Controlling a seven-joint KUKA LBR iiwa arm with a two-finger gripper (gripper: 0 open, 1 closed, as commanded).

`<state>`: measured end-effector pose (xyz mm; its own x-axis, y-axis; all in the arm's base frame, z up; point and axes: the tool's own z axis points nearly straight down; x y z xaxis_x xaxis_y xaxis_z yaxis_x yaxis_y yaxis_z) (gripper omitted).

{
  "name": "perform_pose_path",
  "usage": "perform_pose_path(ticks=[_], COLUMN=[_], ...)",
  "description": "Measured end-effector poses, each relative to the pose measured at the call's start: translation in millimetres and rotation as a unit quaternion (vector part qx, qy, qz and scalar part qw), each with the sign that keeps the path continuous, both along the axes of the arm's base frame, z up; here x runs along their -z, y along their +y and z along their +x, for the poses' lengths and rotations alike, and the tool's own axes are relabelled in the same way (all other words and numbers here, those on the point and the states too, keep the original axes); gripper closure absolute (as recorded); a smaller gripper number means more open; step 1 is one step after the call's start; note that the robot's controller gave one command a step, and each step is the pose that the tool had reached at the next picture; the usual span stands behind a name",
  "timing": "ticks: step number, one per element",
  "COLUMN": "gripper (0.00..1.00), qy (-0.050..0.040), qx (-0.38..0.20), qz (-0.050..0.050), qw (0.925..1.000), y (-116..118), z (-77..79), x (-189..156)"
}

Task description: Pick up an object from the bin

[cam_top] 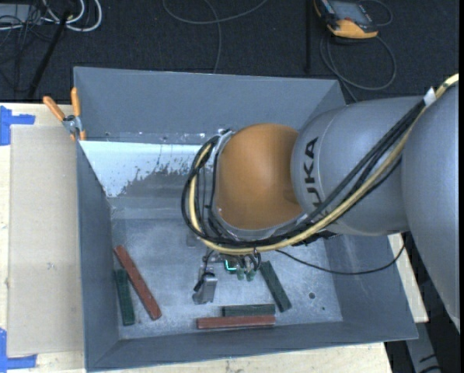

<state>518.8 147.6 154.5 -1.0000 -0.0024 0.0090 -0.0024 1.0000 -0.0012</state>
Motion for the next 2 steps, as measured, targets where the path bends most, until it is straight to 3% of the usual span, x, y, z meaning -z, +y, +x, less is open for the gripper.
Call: perform_pose_path(ticks=[1, 2], gripper=[0.0, 0.0], qy=[-0.0044, -0.0121], qx=[-0.081, -0.092], qz=[0.001, 0.001], qw=[0.9967, 0.9957], y=[-44, -78], z=[-33.4, -43.5], x=[86, 76])
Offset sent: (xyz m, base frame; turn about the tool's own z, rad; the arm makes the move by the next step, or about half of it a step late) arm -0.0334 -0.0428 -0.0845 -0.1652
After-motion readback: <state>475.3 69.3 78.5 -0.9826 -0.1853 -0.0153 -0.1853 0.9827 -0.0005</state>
